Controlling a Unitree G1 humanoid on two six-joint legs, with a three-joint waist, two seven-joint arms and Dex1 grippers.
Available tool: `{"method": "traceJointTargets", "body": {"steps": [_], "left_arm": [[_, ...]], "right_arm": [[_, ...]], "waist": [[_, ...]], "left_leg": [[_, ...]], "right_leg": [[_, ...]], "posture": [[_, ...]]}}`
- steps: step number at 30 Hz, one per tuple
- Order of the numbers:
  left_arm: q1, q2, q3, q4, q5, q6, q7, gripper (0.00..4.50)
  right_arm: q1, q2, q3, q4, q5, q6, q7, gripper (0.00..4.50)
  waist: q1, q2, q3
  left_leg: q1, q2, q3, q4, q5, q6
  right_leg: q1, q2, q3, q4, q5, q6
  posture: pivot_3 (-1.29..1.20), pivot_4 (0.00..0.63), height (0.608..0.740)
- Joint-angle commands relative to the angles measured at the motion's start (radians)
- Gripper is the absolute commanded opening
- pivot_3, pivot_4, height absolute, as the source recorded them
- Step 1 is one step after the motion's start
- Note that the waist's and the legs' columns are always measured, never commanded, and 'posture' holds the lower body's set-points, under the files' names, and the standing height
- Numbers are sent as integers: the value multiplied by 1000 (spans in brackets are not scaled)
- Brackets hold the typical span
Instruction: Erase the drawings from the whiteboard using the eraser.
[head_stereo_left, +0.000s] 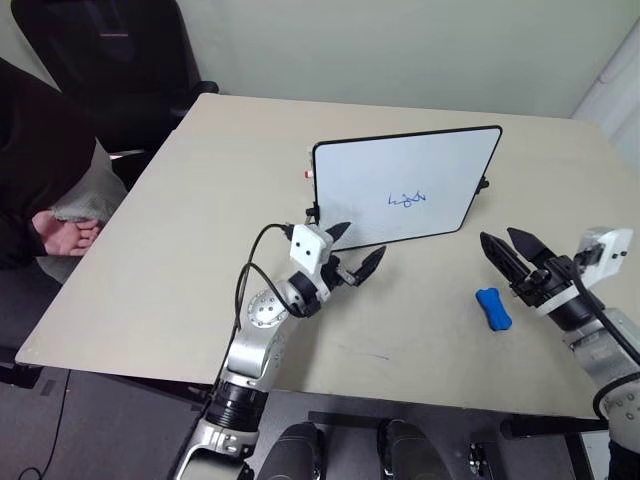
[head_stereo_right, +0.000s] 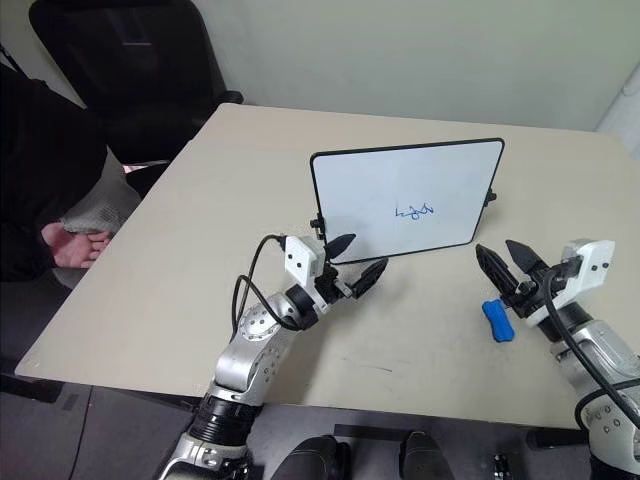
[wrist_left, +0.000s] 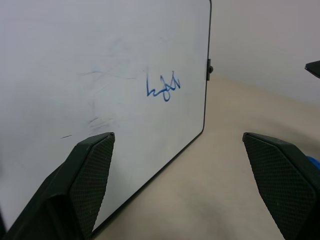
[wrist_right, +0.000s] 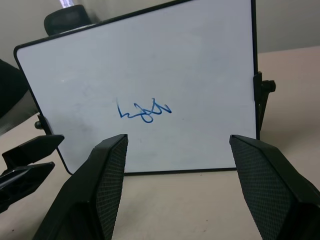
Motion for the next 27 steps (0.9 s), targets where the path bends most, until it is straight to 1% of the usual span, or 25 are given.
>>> {"method": "traceJointTargets", "body": {"steps": [1,5,8,10,14,19,22,27], "left_arm": [[-6,-9,1,-36,-3,-8,8,4500],[-3,-8,-1,-43,-2,0,13,4500],[-2,-11,-3,-42,-15,6,5,4500],[2,-14,-10,-45,-14,6,4,4500],[7,-24,-20,-40,-8,11,8,4500],[15,-30,-21,-35,-1,4,13,4500],[18,-28,-27,-33,11,-1,19,4500],[28,-27,-25,-41,12,1,20,4500]], "right_arm": [[-8,-14,-8,-7,-6,-27,22,3443],[10,-19,-20,-10,-9,-27,22,3443],[11,-25,-28,-14,-10,-15,-8,3443],[2,-43,-37,-12,3,29,-47,3443],[10,-135,-42,-12,25,142,-57,3443],[41,-245,15,-6,-29,280,-75,3443],[45,-264,31,-10,-11,365,-88,3443],[35,-258,49,-20,-36,408,-93,3443]], "waist": [[0,0,0],[1,0,0],[1,0,0],[1,0,0],[2,0,0],[3,0,0],[3,0,0],[3,0,0]], "left_leg": [[0,0,0,0,0,0],[0,0,0,0,0,0],[0,0,0,0,0,0],[0,0,0,0,0,0],[-1,0,0,0,0,0],[-1,0,0,0,-1,-1],[-1,0,0,0,-1,-1],[-1,0,0,0,-1,-1]], "right_leg": [[0,0,0,0,0,0],[0,0,0,0,0,0],[0,0,0,0,0,0],[0,0,0,0,0,0],[0,-1,0,0,0,0],[0,0,0,0,-1,1],[0,0,0,0,-1,3],[0,0,0,0,-1,6]], "posture": [[0,150,740],[0,150,740],[0,150,740],[0,150,740],[0,150,740],[0,150,740],[0,150,740],[0,150,740]]}}
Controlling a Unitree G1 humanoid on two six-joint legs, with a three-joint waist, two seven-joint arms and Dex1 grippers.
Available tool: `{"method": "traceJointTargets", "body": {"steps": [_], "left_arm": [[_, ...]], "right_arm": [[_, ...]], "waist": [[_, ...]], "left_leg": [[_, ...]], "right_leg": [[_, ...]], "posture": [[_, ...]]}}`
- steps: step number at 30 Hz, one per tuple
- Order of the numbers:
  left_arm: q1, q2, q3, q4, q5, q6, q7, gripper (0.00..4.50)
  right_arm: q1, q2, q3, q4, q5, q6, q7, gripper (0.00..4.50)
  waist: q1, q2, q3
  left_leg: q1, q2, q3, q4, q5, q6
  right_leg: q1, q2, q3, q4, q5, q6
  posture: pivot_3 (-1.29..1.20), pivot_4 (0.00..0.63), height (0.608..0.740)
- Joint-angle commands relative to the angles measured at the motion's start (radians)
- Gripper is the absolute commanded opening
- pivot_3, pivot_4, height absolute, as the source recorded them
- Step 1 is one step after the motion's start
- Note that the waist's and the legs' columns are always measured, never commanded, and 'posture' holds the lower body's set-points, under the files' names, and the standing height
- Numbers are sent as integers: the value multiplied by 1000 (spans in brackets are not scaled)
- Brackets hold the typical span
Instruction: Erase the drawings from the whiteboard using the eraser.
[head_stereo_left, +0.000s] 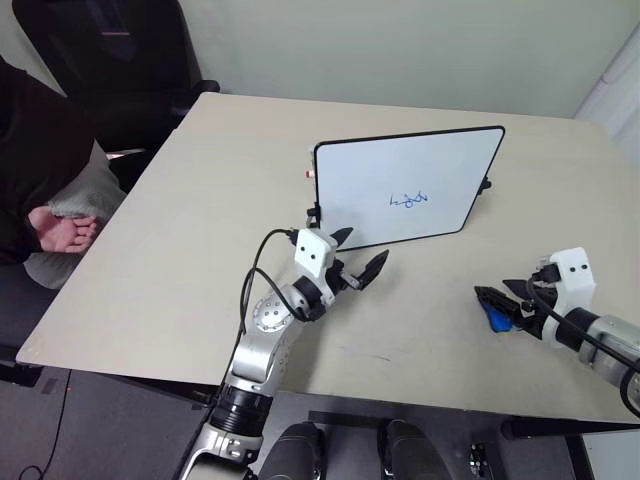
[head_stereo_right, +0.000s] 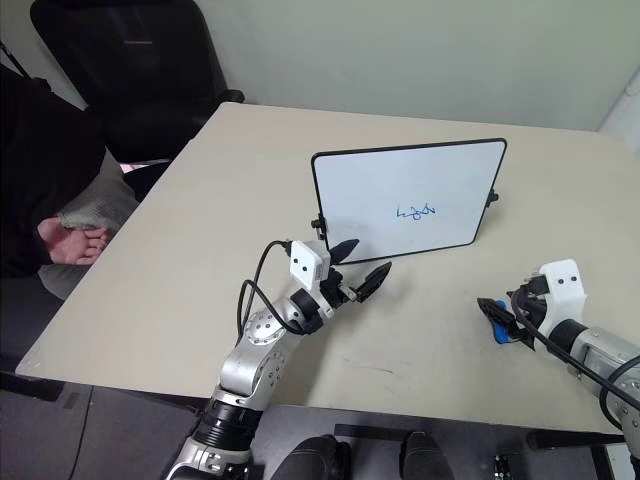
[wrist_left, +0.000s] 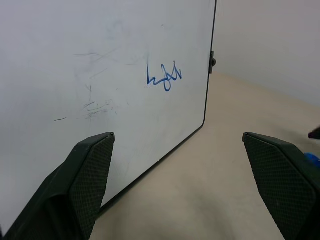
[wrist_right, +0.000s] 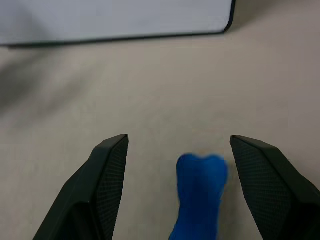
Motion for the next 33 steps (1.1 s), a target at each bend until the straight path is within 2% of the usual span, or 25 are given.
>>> {"method": "traceJointTargets", "body": {"steps": [1,13,32,33], "left_arm": [[11,-4,-5,-43,0,-13,2,4500],[26,0,4,-68,-14,6,1,4500],[41,-1,1,-93,-8,13,10,4500],[43,-1,1,-97,-8,14,12,4500]], "right_arm": [[-9,-15,0,-36,-13,37,-15,3443],[53,-61,2,-102,-56,110,15,3443],[39,-55,48,-35,-145,121,38,3443],[38,-56,51,-35,-148,122,42,3278]], "waist": [[0,0,0],[1,0,0],[2,0,0],[2,0,0]], "left_leg": [[0,0,0,0,0,0],[0,0,0,0,-1,0],[0,0,0,0,0,0],[0,0,0,0,0,0]], "right_leg": [[0,0,0,0,0,0],[0,0,0,0,-1,1],[0,0,0,0,-1,2],[0,0,0,0,-1,2]], "posture": [[0,150,740],[0,150,740],[0,150,740],[0,150,740]]}}
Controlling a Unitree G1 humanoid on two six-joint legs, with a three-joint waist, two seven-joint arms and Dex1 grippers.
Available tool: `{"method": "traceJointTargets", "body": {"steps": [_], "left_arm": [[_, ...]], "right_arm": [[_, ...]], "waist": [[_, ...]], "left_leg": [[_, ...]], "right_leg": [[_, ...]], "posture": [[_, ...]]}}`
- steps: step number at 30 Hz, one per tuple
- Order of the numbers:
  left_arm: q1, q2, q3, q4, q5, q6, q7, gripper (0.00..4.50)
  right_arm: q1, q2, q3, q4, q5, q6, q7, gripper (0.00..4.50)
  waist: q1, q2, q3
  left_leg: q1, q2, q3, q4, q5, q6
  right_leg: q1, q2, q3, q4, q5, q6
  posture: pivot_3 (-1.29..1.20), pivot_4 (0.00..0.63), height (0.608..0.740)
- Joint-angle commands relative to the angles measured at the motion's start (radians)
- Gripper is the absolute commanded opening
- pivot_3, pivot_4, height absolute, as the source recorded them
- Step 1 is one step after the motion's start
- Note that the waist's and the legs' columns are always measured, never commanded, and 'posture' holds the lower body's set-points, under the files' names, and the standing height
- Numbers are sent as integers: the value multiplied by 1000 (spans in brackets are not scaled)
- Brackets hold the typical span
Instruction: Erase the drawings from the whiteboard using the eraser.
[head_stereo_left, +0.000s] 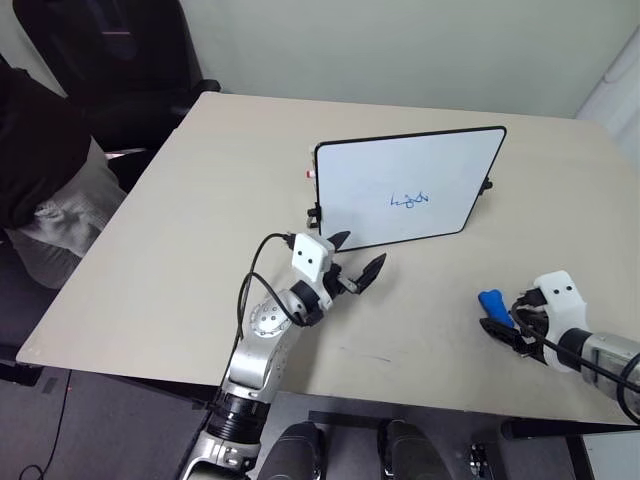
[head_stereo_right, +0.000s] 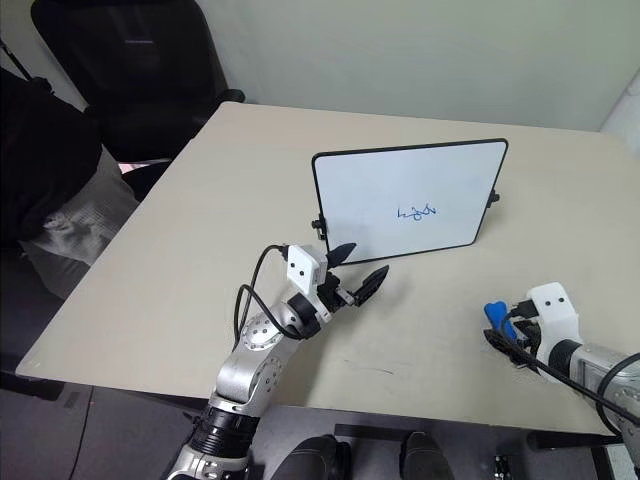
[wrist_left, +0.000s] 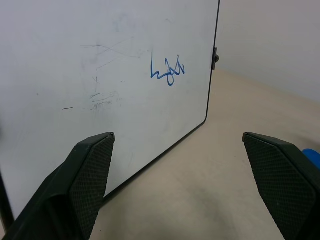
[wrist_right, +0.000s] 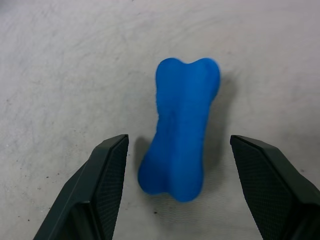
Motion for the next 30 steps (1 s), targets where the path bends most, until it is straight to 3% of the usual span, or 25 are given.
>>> {"method": "traceJointTargets", "body": {"steps": [1,4,6,9,12,15,22,27,30], "left_arm": [[7,-4,-1,-56,-8,-2,8,4500],[8,-1,0,-59,-8,-1,8,4500],[9,1,2,-61,-7,0,10,4500],[8,6,5,-61,-6,1,13,4500],[8,11,7,-62,-10,2,12,4500],[7,15,7,-62,-14,4,12,4500],[5,16,6,-55,-17,1,11,4500],[-3,14,7,-48,-14,-1,13,4500],[-7,16,9,-44,-13,-3,13,4500]], "right_arm": [[-11,-11,-2,-8,-19,-8,21,3062],[-17,-13,5,1,-30,-12,32,2285],[-23,-9,7,5,-32,-8,38,2009],[-25,-4,4,-2,-23,-4,59,1075],[-21,-6,10,-1,-37,0,59,1075],[-22,4,6,2,-44,-4,59,467],[-90,40,-33,-35,-14,-26,55,364],[-312,175,-34,-50,80,-29,0,364],[-460,285,50,6,46,-43,-63,364]], "waist": [[0,0,0],[0,0,0],[0,0,0],[0,0,0],[0,0,0],[0,0,0],[0,0,0],[-6,0,0],[-8,0,0]], "left_leg": [[0,0,0,0,0,0],[0,0,0,0,0,0],[0,0,0,0,0,0],[0,0,0,0,0,0],[0,0,0,0,0,0],[0,0,0,0,0,0],[0,0,0,0,0,0],[0,0,0,1,1,1],[1,0,0,1,2,1]], "right_leg": [[0,0,0,0,0,0],[0,0,0,0,0,0],[0,0,0,0,0,0],[0,0,0,0,0,0],[0,0,0,0,0,0],[0,0,0,0,0,0],[0,0,0,0,0,-1],[-1,0,0,1,1,-2],[-2,1,0,2,3,-3]], "posture": [[0,150,740],[0,150,740],[0,150,740],[0,150,740],[0,150,740],[0,150,740],[0,150,740],[0,150,740],[0,150,740]]}}
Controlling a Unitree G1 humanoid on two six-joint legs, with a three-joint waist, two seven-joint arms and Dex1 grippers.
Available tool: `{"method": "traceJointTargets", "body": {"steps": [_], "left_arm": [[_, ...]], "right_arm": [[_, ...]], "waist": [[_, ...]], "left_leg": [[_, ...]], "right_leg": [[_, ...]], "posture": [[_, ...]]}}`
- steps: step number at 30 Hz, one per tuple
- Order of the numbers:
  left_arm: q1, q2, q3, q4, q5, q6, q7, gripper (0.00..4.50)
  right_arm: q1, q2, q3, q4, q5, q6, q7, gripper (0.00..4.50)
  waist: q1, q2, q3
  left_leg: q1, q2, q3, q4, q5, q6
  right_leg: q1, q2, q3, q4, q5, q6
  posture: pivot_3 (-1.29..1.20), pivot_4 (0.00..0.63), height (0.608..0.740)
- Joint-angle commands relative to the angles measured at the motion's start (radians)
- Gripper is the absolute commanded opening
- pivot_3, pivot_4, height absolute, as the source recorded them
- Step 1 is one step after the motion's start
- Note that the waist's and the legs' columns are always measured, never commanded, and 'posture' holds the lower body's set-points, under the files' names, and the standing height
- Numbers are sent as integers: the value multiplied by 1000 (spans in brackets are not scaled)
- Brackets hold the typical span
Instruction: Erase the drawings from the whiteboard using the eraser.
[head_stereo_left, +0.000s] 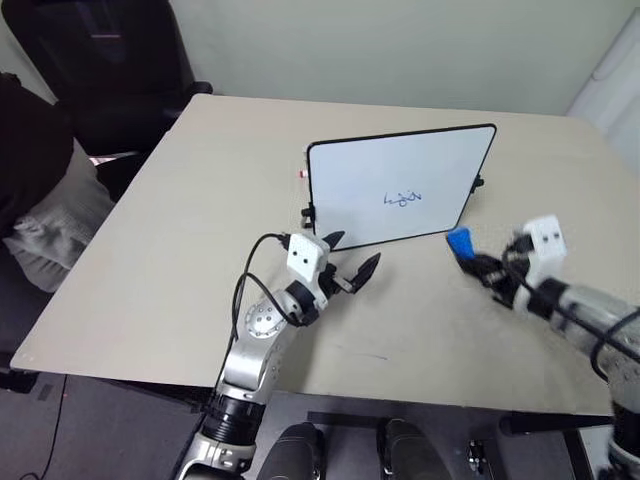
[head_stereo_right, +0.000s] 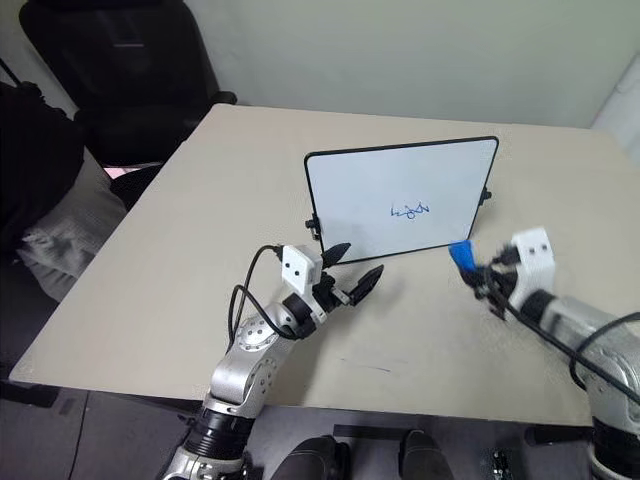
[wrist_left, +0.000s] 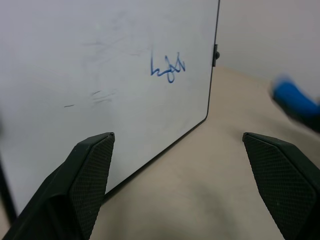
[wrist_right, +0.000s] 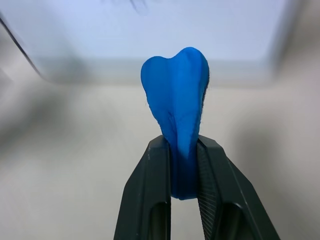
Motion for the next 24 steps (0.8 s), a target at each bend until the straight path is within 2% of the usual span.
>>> {"method": "traceJointTargets", "body": {"steps": [1,6,10,16,24], "left_arm": [[-11,-4,4,-31,-8,-11,-2,4500],[-10,-1,5,-38,-4,-11,2,4500],[-10,4,16,-41,-9,-3,7,4500],[-4,9,21,-56,-11,5,5,4500],[12,18,28,-88,-14,26,9,4500]], "right_arm": [[-125,86,81,41,-34,-36,-78,364],[-255,194,146,161,-100,-76,-132,364],[-298,233,186,230,-149,-112,-134,364],[-302,266,292,316,-253,-164,-135,364],[-289,299,321,395,-343,-193,-148,364]], "waist": [[1,0,0],[9,0,0],[12,0,0],[9,0,0],[5,0,0]], "left_leg": [[0,0,0,0,0,0],[-1,2,-1,0,1,1],[-3,1,-1,0,0,1],[-3,2,-1,-2,-3,-2],[-3,2,-1,-1,0,-5]], "right_leg": [[0,0,0,0,0,0],[-2,0,-2,0,3,0],[-3,-1,-3,0,4,-1],[-6,-1,-3,0,3,-2],[-7,-1,-3,0,6,-10]], "posture": [[0,150,740],[0,150,740],[0,150,740],[0,150,740],[0,150,740]]}}
